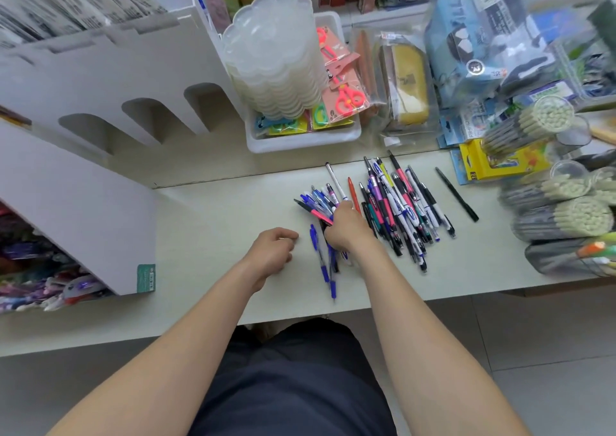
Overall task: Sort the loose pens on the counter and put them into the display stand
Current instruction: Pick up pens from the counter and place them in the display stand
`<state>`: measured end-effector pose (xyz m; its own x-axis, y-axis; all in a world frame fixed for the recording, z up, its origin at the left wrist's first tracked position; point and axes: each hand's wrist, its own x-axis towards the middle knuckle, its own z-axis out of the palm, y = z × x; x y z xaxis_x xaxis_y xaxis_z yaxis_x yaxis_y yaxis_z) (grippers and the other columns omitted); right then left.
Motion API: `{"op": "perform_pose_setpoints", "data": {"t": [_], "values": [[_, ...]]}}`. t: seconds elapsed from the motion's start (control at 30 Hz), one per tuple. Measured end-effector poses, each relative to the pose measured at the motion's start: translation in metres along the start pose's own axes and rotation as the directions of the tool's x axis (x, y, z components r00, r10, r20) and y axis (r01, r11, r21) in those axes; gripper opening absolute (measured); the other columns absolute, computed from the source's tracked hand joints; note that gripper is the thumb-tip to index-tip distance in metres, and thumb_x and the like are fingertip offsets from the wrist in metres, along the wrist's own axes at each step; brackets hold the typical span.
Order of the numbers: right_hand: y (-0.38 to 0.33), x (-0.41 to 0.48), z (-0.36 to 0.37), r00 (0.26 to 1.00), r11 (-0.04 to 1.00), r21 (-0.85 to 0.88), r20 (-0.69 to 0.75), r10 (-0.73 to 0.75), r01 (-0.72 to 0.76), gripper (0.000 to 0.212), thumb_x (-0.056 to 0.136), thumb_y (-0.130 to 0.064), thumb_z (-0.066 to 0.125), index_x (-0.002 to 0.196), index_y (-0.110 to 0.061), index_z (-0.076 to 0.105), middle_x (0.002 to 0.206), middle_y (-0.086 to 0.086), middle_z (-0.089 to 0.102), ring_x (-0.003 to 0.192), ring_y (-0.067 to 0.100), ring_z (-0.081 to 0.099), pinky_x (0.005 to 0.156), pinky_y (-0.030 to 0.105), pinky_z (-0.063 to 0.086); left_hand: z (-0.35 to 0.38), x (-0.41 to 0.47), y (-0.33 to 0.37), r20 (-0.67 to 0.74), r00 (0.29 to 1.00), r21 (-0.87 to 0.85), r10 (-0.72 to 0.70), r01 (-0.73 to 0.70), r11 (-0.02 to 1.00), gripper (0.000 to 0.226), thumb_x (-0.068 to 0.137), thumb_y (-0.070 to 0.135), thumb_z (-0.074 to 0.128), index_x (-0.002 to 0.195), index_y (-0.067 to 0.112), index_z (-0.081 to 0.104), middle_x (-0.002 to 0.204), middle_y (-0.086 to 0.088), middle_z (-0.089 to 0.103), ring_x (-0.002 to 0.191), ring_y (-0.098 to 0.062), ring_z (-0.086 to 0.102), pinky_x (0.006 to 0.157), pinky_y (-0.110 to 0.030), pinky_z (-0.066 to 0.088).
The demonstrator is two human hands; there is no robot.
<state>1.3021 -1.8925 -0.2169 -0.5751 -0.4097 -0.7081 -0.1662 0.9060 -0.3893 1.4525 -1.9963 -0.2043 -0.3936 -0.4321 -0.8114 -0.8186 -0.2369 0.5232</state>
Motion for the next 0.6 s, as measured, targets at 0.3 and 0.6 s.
{"op": "perform_pose_setpoints", "data": {"t": [0.3,0.6], "values": [[0.021,-0.014,-0.038,0.991,0.99,0.053,-0.019,-0.131,0.131,0.026,0.1,-0.016,0.056,0.123,-0.012,0.044,0.096,0.01,0.062,0.077,0.026,0.062,0.076,0.047,0.06,0.029,-0.003,0.032,-0.047,0.997,-0.245,0.058,-0.068,0.967,0.028,0.106,0.023,0.051,0.122,0.016,0.072,0.112,-0.004,0.068,0.098,-0.022,0.064,0.083,-0.033,0.053],[0.01,-0.042,-0.028,0.891,0.879,0.196,-0.236,-0.387,0.434,0.033,0.101,-0.016,0.064,0.123,-0.017,0.04,0.104,0.001,0.064,0.088,0.02,0.067,0.069,0.038,0.056,0.029,-0.023,0.051,0.005,0.986,-0.488,0.167,-0.144,0.861,0.047,0.084,0.048,0.062,0.116,0.016,0.074,0.121,-0.007,0.07,0.105,-0.022,0.065,0.089,-0.038,0.052]]}}
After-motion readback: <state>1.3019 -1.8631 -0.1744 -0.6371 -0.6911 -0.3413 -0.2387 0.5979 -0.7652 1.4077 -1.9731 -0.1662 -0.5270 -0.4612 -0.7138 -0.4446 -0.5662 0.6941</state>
